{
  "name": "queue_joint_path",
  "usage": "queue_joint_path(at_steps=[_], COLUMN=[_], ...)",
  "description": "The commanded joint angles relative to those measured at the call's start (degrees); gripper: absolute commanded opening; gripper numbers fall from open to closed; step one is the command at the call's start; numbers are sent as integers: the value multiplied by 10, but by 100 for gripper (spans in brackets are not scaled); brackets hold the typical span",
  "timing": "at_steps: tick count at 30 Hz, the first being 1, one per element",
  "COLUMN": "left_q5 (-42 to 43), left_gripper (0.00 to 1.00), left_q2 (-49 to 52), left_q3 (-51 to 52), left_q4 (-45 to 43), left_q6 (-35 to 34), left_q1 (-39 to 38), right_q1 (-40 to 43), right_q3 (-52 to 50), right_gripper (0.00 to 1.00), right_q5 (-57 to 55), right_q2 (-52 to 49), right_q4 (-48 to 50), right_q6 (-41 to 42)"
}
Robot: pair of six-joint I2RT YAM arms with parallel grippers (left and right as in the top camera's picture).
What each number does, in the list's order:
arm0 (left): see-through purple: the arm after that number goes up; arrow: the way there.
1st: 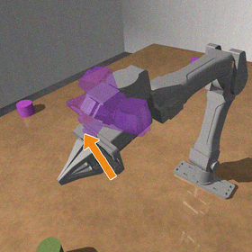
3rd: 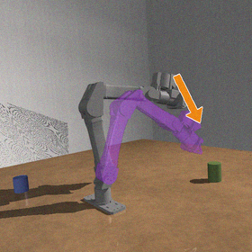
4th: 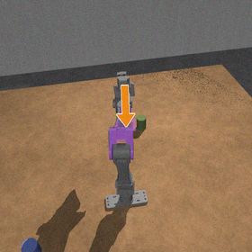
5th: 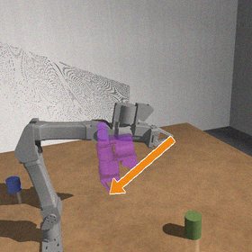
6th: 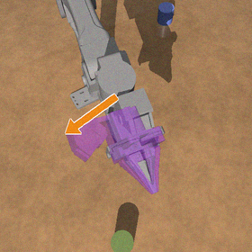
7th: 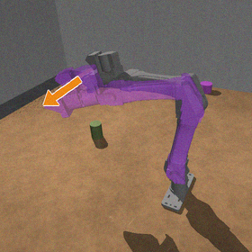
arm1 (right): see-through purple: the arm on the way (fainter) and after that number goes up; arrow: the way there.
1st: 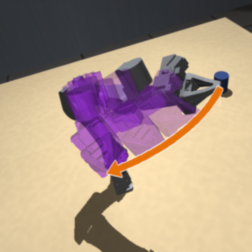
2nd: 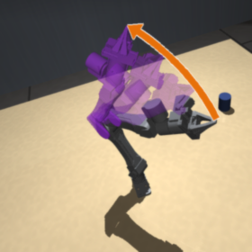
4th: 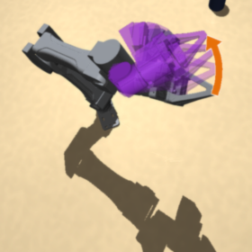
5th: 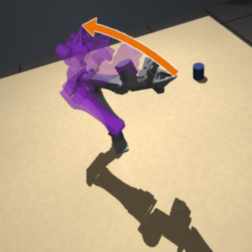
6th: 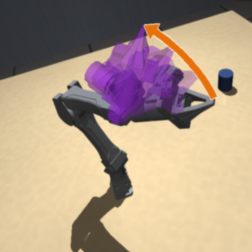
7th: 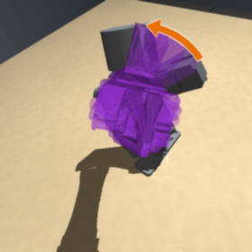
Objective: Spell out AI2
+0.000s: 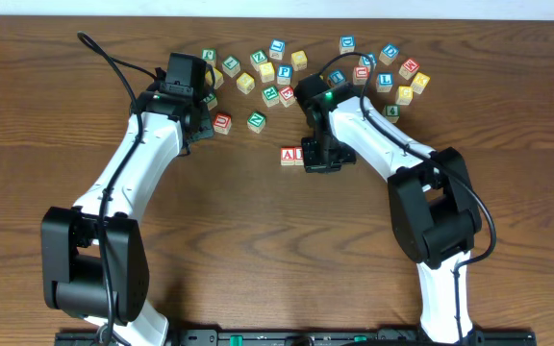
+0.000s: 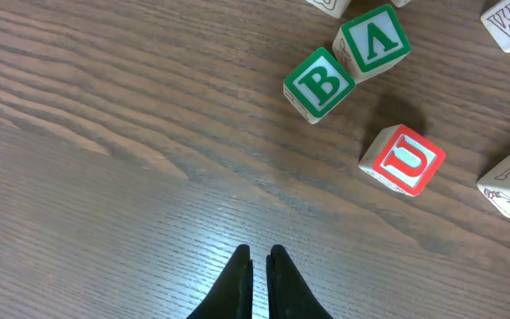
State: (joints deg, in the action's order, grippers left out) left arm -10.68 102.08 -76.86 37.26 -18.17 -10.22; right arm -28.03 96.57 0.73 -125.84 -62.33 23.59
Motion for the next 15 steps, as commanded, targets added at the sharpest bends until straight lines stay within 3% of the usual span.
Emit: queue_joint_path(at_steps=[1, 15], left_q5=[-7, -7], left_gripper=[8, 8], left_q2=[-8, -8], left_q3=[-10, -10], left_q4=[3, 7], left_q6=[-3, -3], left_q1=[1, 1], right_q1=[-9, -10], right_q3=[-4, -4], right_gripper=[2, 1], right_q5=[3, 3], right_q2=[10, 10], right_q4=[10, 26], right_q6=[-5, -3])
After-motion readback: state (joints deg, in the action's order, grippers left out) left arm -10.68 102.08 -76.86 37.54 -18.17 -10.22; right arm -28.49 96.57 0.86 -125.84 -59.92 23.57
